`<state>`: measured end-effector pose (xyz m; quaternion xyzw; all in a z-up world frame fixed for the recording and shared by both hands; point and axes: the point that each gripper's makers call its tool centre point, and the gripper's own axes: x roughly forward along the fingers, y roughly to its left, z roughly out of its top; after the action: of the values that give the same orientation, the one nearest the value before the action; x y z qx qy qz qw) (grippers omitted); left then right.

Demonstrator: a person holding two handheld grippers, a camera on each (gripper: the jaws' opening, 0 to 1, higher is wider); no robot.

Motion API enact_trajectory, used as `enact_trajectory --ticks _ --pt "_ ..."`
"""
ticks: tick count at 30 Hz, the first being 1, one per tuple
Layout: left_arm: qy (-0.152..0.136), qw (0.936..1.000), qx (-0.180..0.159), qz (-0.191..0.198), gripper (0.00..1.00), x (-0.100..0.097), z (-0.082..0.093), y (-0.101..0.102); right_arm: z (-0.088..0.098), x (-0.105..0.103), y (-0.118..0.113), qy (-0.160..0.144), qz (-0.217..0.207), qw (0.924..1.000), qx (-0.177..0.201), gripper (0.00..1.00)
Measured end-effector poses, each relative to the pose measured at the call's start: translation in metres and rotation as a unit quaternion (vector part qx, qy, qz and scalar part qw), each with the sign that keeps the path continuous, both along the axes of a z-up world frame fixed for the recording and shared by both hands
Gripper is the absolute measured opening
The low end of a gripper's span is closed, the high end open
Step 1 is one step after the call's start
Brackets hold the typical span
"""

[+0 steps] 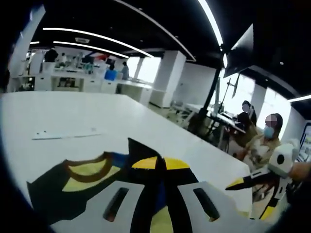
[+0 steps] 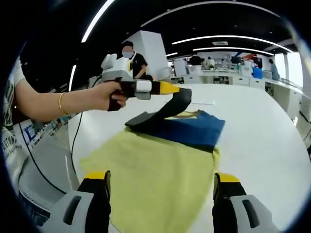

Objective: Fold the garment on the visible template until the final outline fits inside the template.

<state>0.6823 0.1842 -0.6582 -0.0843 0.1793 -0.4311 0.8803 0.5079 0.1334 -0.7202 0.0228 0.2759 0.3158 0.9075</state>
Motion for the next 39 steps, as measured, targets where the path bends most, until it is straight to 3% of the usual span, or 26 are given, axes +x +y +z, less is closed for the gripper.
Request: enact_trajectory --ticks 17,27,31,32,39 --pt "0.022 0.9988 0.009 -0.042 0.00 -0.016 -0.027 -0.035 -0.004 0.001 -0.005 0.003 -0.010 0.9999 0.003 0.86" --pt "0.042 0.9966 0.029 -0.066 0.02 -0.030 -0.054 -0.049 -0.002 0.002 -0.006 0.001 -0.014 0.9999 0.005 0.86" --pt "0.025 0.9957 0.030 -0.084 0.20 -0.037 -0.052 -0.051 -0.001 0.002 -0.005 -0.001 -0.013 0.9999 0.007 0.86" --pt "0.009 0.9954 0.039 -0.088 0.25 -0.038 -0.051 -0.049 -0.001 0.002 -0.004 -0.001 -0.011 0.9999 0.008 0.87" --pt "-0.014 0.9955 0.029 -0.089 0.52 -0.041 -0.040 -0.034 0.003 -0.001 0.005 -0.001 0.012 0.9998 0.017 0.89"
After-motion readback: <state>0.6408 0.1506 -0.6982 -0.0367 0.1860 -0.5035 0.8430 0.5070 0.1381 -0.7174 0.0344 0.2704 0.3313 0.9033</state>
